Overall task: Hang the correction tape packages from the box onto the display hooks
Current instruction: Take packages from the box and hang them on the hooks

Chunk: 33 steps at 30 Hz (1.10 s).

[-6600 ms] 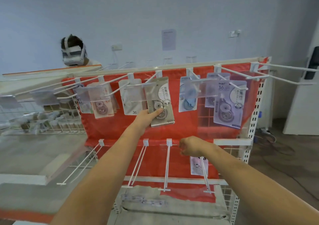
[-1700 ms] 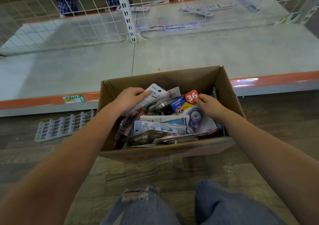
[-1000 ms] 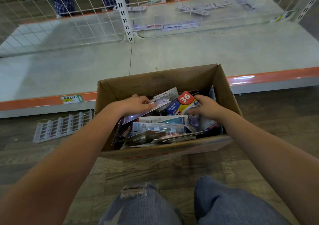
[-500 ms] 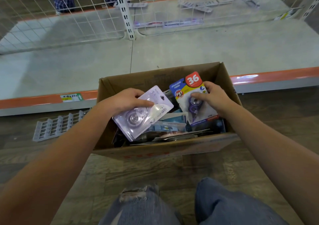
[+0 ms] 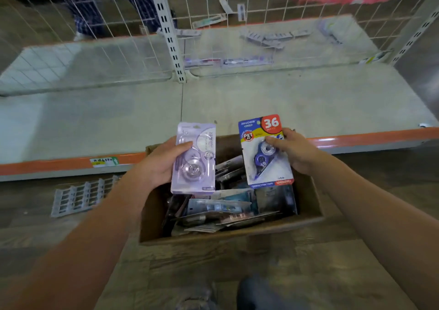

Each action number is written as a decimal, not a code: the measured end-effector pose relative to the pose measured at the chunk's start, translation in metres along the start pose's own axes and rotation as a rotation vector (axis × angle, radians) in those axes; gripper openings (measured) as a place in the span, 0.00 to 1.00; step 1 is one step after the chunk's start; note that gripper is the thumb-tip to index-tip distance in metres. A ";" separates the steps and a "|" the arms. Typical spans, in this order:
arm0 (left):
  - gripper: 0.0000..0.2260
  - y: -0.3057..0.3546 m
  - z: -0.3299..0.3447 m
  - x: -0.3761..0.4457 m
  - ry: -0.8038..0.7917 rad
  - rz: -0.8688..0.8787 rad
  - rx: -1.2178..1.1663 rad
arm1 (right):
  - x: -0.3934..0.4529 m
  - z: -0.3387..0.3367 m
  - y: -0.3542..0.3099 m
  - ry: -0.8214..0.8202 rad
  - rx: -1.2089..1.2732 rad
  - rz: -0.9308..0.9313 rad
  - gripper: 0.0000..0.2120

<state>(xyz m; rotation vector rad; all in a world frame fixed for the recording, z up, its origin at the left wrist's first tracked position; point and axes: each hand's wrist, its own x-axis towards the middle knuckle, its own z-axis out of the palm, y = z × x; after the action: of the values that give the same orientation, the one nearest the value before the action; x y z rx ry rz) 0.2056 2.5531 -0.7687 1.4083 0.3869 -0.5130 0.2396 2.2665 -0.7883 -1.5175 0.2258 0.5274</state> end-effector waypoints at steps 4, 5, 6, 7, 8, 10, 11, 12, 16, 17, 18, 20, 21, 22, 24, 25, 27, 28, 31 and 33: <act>0.08 0.049 0.009 -0.051 -0.021 -0.031 -0.004 | -0.040 0.018 -0.056 0.029 0.045 0.027 0.15; 0.07 0.062 0.011 -0.064 -0.020 -0.027 -0.008 | -0.052 0.022 -0.073 0.019 0.063 0.032 0.13; 0.08 0.077 0.014 -0.080 -0.015 -0.025 -0.017 | -0.065 0.027 -0.090 0.009 0.087 0.044 0.11; 0.10 0.092 0.017 -0.095 -0.004 -0.026 -0.026 | -0.079 0.030 -0.108 0.004 0.108 0.055 0.11; 0.13 0.107 0.020 -0.112 0.003 -0.032 -0.035 | -0.092 0.034 -0.126 -0.003 0.124 0.059 0.11; 0.19 0.136 0.028 -0.144 0.003 -0.051 -0.063 | -0.121 0.040 -0.162 -0.024 0.130 0.062 0.07; 0.20 0.151 0.033 -0.160 0.008 -0.055 -0.074 | -0.135 0.044 -0.181 -0.032 0.122 0.071 0.04; 0.18 0.163 0.037 -0.173 0.018 -0.056 -0.083 | -0.148 0.046 -0.196 -0.034 0.117 0.076 0.02; 0.15 0.222 0.055 -0.236 0.012 -0.044 -0.118 | -0.203 0.052 -0.264 -0.069 0.115 0.095 0.04; 0.16 0.236 0.058 -0.249 0.009 -0.034 -0.125 | -0.216 0.053 -0.281 -0.071 0.121 0.098 0.05; 0.18 0.250 0.060 -0.262 0.004 -0.026 -0.131 | -0.228 0.053 -0.296 -0.072 0.131 0.105 0.07; 0.19 0.276 0.066 -0.284 0.003 -0.008 -0.119 | -0.250 0.055 -0.322 -0.066 0.158 0.110 0.16; 0.17 0.288 0.069 -0.294 0.007 0.007 -0.106 | -0.261 0.055 -0.334 -0.066 0.170 0.115 0.24; 0.13 0.299 0.072 -0.303 0.011 0.027 -0.098 | -0.271 0.056 -0.345 -0.070 0.184 0.115 0.31; 0.09 0.320 0.078 -0.320 0.004 0.069 -0.084 | -0.287 0.056 -0.364 -0.081 0.240 0.076 0.29; 0.10 0.330 0.080 -0.328 -0.007 0.090 -0.083 | -0.296 0.057 -0.373 -0.076 0.270 0.050 0.21; 0.12 0.349 0.083 -0.341 -0.019 0.131 -0.096 | -0.313 0.058 -0.392 -0.044 0.309 0.003 0.07; 0.13 0.358 0.084 -0.348 -0.018 0.141 -0.114 | -0.322 0.060 -0.400 -0.039 0.328 -0.020 0.04; 0.13 0.389 0.092 -0.367 -0.012 0.173 -0.118 | -0.346 0.062 -0.428 -0.023 0.370 -0.077 0.05; 0.11 0.408 0.098 -0.378 0.015 0.227 -0.083 | -0.358 0.058 -0.447 0.020 0.321 -0.131 0.05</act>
<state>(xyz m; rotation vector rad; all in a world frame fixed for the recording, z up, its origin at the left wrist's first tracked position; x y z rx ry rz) 0.1129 2.5319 -0.2124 1.3560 0.2530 -0.2978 0.1243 2.2705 -0.2245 -1.2162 0.2136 0.3525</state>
